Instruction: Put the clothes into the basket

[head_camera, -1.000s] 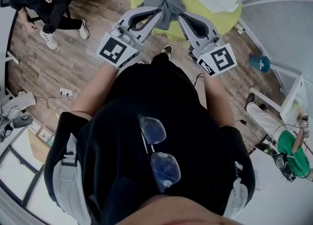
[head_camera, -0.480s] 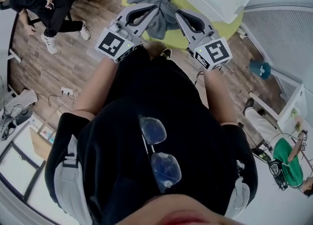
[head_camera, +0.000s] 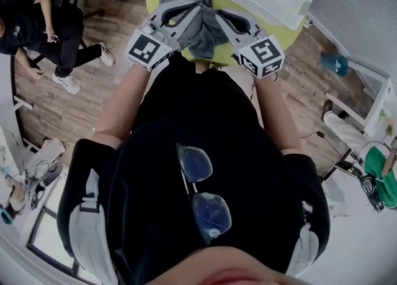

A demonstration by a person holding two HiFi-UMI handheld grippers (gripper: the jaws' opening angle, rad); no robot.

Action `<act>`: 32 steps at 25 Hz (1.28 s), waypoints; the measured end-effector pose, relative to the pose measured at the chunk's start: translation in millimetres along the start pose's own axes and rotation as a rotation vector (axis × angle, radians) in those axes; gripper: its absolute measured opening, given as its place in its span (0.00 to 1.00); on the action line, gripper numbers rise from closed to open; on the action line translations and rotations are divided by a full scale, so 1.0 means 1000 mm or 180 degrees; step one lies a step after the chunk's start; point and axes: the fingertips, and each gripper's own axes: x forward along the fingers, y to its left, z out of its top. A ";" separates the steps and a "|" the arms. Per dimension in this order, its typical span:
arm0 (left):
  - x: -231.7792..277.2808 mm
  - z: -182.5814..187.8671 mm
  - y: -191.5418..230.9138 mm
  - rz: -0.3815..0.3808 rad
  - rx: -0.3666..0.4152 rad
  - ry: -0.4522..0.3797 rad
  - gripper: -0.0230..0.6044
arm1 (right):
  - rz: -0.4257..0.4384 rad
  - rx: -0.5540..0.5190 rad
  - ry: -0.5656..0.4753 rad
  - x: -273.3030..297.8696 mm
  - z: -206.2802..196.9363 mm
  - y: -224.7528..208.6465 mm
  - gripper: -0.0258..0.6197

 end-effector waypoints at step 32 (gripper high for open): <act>0.018 -0.110 0.094 -0.0822 -0.0249 0.0391 0.05 | -0.0039 0.0582 0.3204 0.169 -0.284 -0.045 0.75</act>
